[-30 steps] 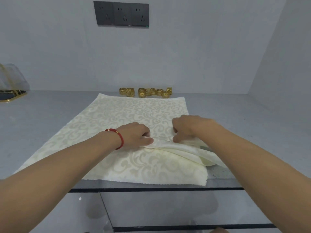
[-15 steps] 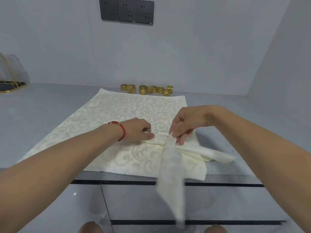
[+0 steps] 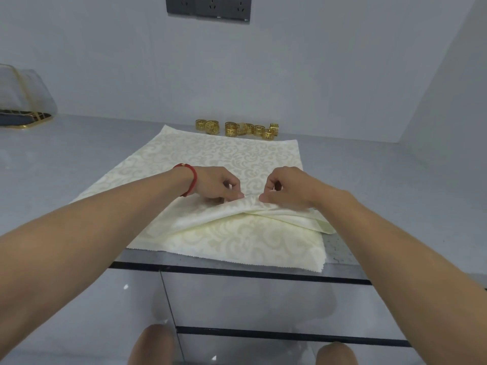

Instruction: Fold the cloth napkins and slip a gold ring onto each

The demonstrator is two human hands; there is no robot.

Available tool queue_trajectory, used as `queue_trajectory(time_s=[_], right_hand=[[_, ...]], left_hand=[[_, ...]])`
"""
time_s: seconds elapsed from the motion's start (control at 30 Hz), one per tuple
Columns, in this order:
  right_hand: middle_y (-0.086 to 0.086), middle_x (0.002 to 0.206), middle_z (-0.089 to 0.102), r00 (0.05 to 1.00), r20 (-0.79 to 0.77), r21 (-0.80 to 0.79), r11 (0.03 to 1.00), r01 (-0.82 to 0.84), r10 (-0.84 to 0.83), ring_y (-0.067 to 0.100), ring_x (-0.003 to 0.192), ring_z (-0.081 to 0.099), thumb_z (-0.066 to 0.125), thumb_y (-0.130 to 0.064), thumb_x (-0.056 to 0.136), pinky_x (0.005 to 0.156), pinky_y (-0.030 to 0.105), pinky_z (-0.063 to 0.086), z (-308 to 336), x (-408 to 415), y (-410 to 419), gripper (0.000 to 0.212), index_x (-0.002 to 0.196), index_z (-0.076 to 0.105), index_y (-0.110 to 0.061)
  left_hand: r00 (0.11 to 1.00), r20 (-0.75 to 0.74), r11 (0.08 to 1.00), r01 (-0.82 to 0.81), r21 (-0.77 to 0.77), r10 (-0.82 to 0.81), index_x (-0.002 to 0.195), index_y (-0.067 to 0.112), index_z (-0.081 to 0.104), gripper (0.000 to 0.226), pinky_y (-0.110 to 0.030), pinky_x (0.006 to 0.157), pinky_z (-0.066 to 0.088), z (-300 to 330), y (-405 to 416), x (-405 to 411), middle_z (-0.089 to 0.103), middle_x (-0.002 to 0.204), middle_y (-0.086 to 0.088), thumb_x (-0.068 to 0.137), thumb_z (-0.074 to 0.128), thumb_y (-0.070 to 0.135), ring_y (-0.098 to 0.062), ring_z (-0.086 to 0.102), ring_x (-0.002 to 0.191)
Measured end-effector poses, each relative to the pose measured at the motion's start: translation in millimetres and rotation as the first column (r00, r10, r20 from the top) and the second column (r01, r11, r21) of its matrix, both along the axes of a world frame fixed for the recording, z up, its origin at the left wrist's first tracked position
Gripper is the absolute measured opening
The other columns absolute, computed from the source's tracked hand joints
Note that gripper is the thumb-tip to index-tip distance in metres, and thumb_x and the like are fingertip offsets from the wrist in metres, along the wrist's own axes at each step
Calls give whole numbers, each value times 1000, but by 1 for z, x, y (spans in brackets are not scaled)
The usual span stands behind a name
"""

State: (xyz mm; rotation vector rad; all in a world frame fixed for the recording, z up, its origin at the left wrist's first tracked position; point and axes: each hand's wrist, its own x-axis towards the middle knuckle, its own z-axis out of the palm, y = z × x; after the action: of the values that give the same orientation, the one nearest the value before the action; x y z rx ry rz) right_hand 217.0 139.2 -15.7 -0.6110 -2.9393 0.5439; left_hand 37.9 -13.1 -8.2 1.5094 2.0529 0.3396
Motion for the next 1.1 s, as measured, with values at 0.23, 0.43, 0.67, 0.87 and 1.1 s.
queue_trajectory(time_s=[0.23,0.43,0.67,0.87,1.1], right_hand=[[-11,90,62,998,-40,41,998,-47,48,8,79,54,75,-40,90,66,23,40,-8,-3,-2,24,89,67,-17],[-9,126,60,982,-27,193,965,-176,184,12,113,57,68,-51,92,96,36,50,-9,7,-13,43,128,55,-31],[0,118,71,968,-47,289,931,-224,248,21,108,63,65,-34,98,92,39,50,-21,4,-9,34,130,66,-24],[1,96,73,969,-44,195,953,-232,245,23,90,63,69,-35,97,82,41,52,-12,-7,-3,23,118,76,-34],[-3,129,59,975,-27,417,889,-190,221,21,108,60,59,-30,97,81,38,51,-16,-4,-15,41,136,50,-27]], left_hand=[[990,-120,995,-84,-45,78,84,20,60,48,-31,71,44,4,4,13,62,84,0,85,58,67,-16,54,72],[997,-55,998,-56,39,58,83,15,58,36,-29,68,40,4,3,13,53,79,-2,83,73,48,-18,47,70],[985,-125,986,-101,129,117,97,15,58,33,-25,65,41,0,3,16,60,89,5,84,73,43,-14,53,74],[963,-268,907,106,408,9,92,22,66,15,-24,83,46,-17,-2,30,64,97,9,85,75,31,-8,56,94],[933,-309,884,-18,468,183,83,21,69,11,-14,62,37,-24,9,29,63,76,12,79,77,28,-7,56,75]])
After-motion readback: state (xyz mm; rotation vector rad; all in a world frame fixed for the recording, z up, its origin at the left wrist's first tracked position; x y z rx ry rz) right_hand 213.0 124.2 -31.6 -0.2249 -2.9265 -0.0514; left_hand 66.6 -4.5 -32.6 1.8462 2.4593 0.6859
